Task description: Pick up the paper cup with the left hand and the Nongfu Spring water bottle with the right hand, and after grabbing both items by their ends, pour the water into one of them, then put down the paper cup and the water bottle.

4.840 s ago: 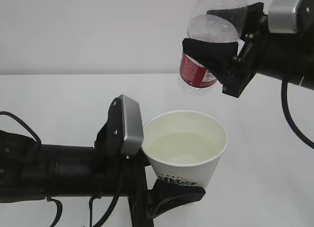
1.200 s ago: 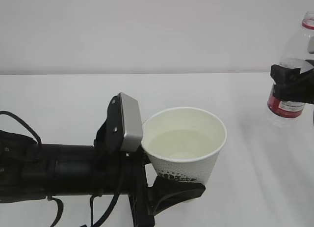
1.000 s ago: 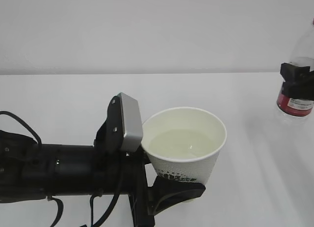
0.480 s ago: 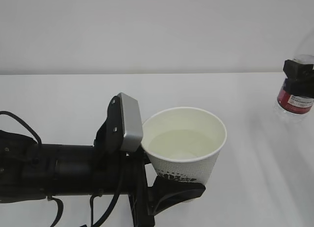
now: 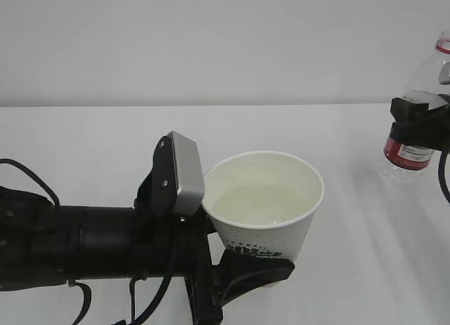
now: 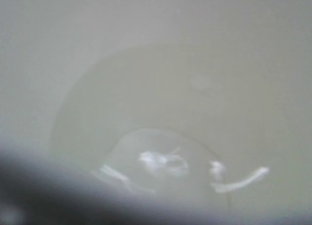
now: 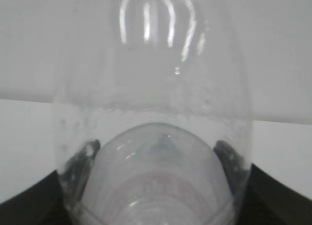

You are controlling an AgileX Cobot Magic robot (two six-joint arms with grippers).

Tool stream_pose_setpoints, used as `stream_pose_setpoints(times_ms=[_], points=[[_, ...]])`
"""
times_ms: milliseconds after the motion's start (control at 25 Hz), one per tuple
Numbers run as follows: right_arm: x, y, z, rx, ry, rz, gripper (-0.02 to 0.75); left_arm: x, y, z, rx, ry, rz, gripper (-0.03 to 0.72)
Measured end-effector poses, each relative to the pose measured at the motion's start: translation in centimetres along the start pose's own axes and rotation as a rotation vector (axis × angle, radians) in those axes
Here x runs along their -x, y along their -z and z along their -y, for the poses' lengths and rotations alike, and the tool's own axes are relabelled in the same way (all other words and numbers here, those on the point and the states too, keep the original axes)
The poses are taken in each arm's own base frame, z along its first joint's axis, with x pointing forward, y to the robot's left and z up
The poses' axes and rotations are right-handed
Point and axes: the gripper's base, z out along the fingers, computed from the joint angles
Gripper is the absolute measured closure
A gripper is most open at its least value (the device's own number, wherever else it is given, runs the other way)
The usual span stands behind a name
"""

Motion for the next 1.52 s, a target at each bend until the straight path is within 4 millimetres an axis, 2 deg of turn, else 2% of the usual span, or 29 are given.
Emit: stream_pose_setpoints(times_ms=[480,720,1120,1520], points=[[-0.1,-3.4,-0.4,0.047,0.023,0.003,0.221,0.1,0.0,-0.2,0.019,0.014,0.008,0.214],[-1.3,-4.7,-0.5,0.053,0.021,-0.030,0.221,0.1,0.0,-0.2,0.023,0.018,0.010,0.214],[-2.6,-5.7,-0.7,0.067,0.029,-0.059,0.256,0.1,0.0,-0.5,0.053,0.011,0.011,0.214],[-2.8,-5.8,-0.8,0.068,0.027,-0.046,0.258,0.1,0.0,-0.5,0.057,0.011,0.010,0.214]])
